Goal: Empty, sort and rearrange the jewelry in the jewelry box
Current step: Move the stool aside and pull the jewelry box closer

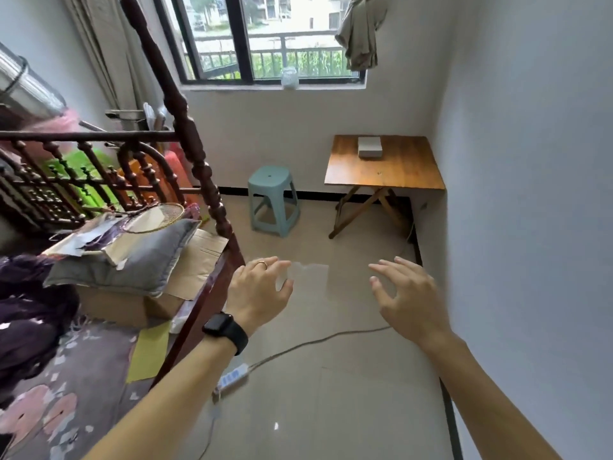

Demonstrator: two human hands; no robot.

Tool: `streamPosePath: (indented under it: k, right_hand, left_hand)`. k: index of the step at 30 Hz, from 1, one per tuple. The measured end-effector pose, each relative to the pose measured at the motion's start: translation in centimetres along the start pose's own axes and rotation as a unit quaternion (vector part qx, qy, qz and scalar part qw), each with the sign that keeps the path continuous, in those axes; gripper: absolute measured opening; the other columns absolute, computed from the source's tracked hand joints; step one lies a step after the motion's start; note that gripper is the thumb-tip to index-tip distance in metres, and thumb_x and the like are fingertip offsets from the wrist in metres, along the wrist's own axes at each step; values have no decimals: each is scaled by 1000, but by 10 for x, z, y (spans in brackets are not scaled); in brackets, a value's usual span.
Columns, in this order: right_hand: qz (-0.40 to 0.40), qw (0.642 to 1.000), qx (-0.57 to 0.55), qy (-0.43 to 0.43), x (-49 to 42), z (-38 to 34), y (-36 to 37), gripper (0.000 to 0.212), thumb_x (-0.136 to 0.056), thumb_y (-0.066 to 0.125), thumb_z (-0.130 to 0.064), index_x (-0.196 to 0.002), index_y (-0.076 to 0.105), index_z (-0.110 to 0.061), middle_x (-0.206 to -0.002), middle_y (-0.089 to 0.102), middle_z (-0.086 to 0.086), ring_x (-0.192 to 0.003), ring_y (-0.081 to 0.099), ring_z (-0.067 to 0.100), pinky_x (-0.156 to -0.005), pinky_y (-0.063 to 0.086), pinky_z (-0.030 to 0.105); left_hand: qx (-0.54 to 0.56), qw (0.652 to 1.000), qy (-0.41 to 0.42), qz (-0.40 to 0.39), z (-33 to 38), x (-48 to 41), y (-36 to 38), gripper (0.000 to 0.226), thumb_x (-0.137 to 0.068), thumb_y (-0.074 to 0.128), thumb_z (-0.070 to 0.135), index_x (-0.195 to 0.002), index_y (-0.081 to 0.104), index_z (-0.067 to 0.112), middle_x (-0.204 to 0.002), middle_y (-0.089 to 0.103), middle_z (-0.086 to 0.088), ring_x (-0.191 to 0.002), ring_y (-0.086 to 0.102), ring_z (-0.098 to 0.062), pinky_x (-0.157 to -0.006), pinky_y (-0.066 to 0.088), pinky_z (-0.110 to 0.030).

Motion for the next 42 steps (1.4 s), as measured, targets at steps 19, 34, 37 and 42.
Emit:
streamPosePath:
  k: [19, 34, 37, 42]
  right_hand:
    - [-67, 997, 9, -33, -427, 33, 153, 31, -96, 62, -34, -125, 69, -31, -132, 65, -12, -137, 44, 12, -116, 31, 33]
    - [-97, 995, 0, 13, -727, 82, 296, 34, -98, 57, -37, -130, 65, -31, -134, 63, -12, -139, 43, 13, -115, 31, 37]
    - [-106, 994, -18, 23, -792, 99, 327, 35, -98, 56, -37, -132, 64, -30, -136, 62, -12, -139, 42, 13, -115, 33, 38]
    - [-117, 990, -38, 65, -895, 129, 369, 34, -99, 55, -38, -131, 64, -31, -137, 62, -12, -139, 42, 11, -114, 33, 37]
  left_hand:
    - [56, 995, -73, 47, -86, -425, 53, 41, -94, 55, 47, -134, 59, 37, -140, 57, 9, -136, 43, -12, -114, 28, -35]
    - [50, 996, -68, 13, -174, -761, 119, 39, -94, 56, 46, -132, 60, 39, -137, 59, 11, -133, 46, -14, -110, 36, -37]
    - [40, 997, -68, -3, -184, -835, 139, 40, -94, 56, 45, -133, 60, 37, -139, 59, 10, -133, 46, -15, -111, 36, -38]
    - [32, 997, -61, -27, -192, -946, 161, 40, -95, 55, 44, -134, 59, 38, -140, 58, 10, -134, 46, -14, -110, 35, -34]
Point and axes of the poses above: each hand's wrist, its own x-axis away from the middle knuckle, its own y-axis out of the palm, z = x × y, the point moved 1 cm from there along -x, towards the middle knuckle
